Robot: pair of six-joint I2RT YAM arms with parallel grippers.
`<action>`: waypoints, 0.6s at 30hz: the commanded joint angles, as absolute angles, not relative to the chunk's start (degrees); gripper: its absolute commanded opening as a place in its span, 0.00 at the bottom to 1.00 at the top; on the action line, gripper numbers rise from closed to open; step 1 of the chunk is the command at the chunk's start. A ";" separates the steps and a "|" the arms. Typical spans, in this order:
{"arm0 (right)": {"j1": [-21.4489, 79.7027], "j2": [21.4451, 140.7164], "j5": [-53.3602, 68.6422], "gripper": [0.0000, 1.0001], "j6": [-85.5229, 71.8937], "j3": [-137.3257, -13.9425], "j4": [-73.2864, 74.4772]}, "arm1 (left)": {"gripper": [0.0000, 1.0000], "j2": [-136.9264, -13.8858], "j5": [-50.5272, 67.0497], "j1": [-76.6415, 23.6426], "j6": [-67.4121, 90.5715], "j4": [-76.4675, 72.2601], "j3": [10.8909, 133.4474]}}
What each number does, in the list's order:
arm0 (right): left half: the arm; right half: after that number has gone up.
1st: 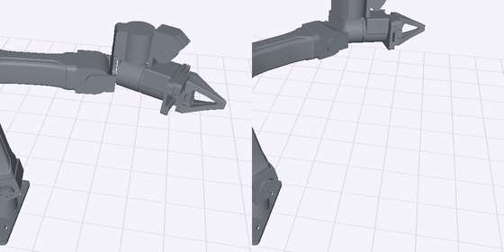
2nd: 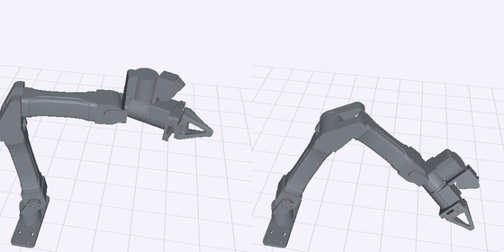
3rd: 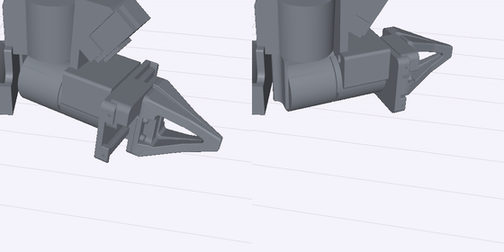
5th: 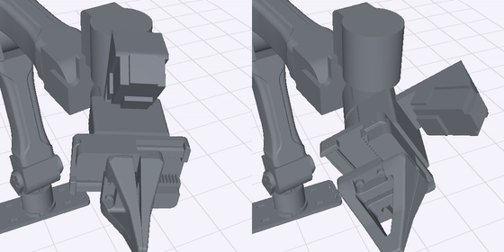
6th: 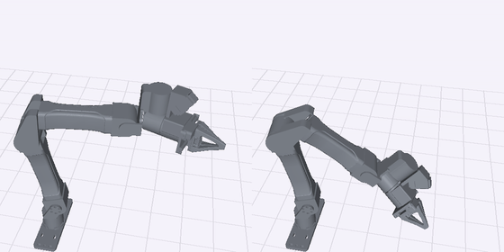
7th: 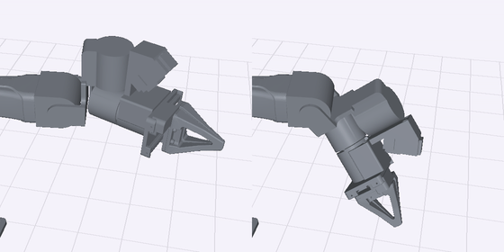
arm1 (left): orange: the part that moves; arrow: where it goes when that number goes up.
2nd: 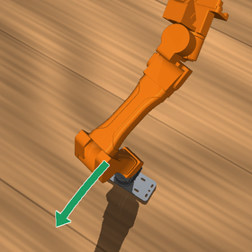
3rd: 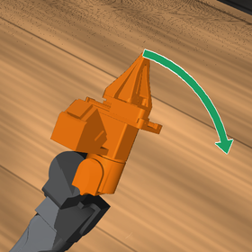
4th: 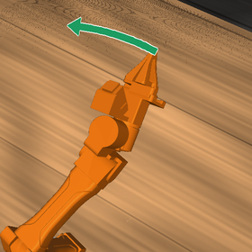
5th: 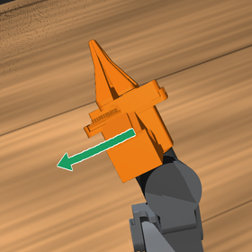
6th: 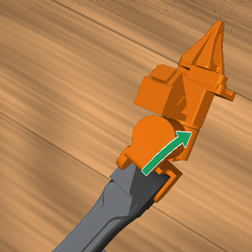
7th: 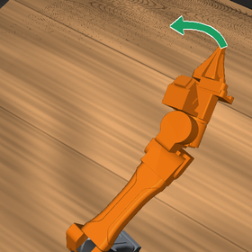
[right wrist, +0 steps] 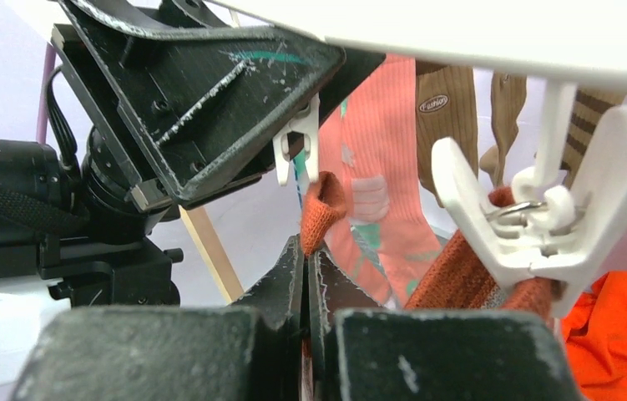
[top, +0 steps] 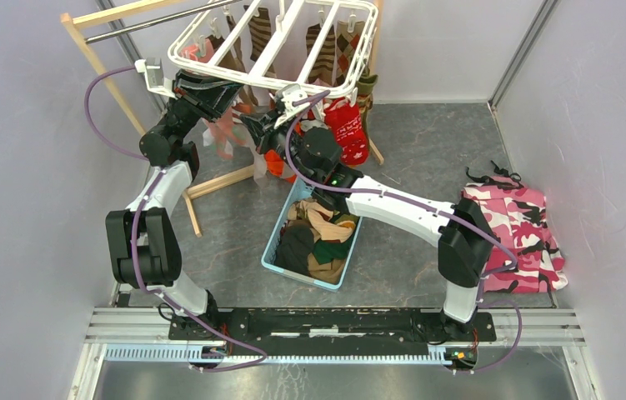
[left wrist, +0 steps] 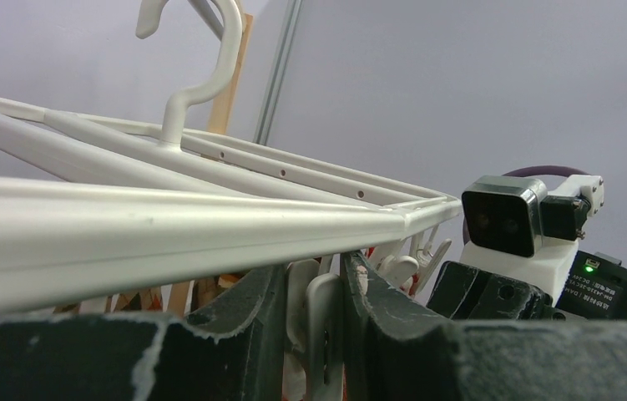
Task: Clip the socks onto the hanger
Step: Clamp the sock onto the hanger.
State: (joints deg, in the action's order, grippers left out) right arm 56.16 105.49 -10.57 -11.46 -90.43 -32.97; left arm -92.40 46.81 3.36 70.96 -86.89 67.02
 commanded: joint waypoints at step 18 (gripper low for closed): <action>56.60 102.17 -8.77 0.00 -10.02 -90.18 -37.05 | 0.02 -91.31 45.80 3.25 73.58 -99.03 69.26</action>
State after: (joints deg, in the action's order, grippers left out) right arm 56.25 105.41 -10.28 -10.41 -91.94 -33.93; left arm -92.40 46.65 3.36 70.98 -86.89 67.02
